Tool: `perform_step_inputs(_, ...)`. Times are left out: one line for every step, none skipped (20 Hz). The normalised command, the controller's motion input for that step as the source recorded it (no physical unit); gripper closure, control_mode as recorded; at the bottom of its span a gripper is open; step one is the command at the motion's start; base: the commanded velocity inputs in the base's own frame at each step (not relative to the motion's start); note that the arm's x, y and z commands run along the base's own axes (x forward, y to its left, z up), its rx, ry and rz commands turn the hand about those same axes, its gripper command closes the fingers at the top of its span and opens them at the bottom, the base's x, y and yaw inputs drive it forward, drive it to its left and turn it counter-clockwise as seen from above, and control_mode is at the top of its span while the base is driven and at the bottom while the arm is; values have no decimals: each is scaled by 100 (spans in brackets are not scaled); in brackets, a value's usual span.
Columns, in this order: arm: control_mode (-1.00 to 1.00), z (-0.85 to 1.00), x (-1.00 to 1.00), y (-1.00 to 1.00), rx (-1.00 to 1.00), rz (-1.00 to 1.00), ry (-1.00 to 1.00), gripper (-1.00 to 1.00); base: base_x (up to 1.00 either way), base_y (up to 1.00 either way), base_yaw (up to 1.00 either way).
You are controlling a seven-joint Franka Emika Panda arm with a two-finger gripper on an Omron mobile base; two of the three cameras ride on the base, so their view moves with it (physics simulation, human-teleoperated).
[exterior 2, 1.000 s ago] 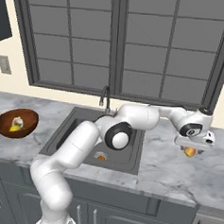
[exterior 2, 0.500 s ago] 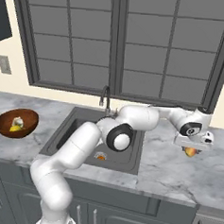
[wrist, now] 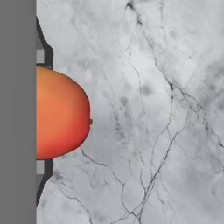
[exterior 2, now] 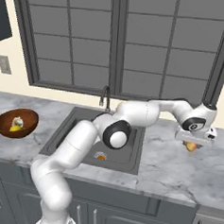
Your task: There is a mixed pile of frozen fruits and vegetables on the counter. Locate all the frozen vegetables and place the items in a bowl on the counter. Take all the frozen fruits and defrost them in a running sink.
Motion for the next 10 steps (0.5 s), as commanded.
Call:
perform_step_inputs(-100,36,-22,39,0,5,-16,100,0,0,0)
perform_step_inputs(-100,24,-17,49,0,5,-15,100,0,0,0)
perform_step_inputs(-100,19,-16,51,0,4,-17,100,0,0,0)
perform_step_inputs(-100,18,-21,51,0,4,-20,100,0,0,0)
perform_step_inputs(-100,18,-22,46,0,5,-22,100,0,0,0)
perform_step_inputs(-100,19,-24,44,0,5,-24,100,0,0,0)
perform_step_inputs(-100,19,-21,43,0,5,-23,100,0,0,0)
perform_step_inputs(-100,23,-18,44,0,5,-22,100,0,0,0)
perform_step_inputs(-100,27,-16,40,0,5,-21,100,0,0,0)
perform_step_inputs(-100,34,-19,34,0,7,-20,100,0,0,0)
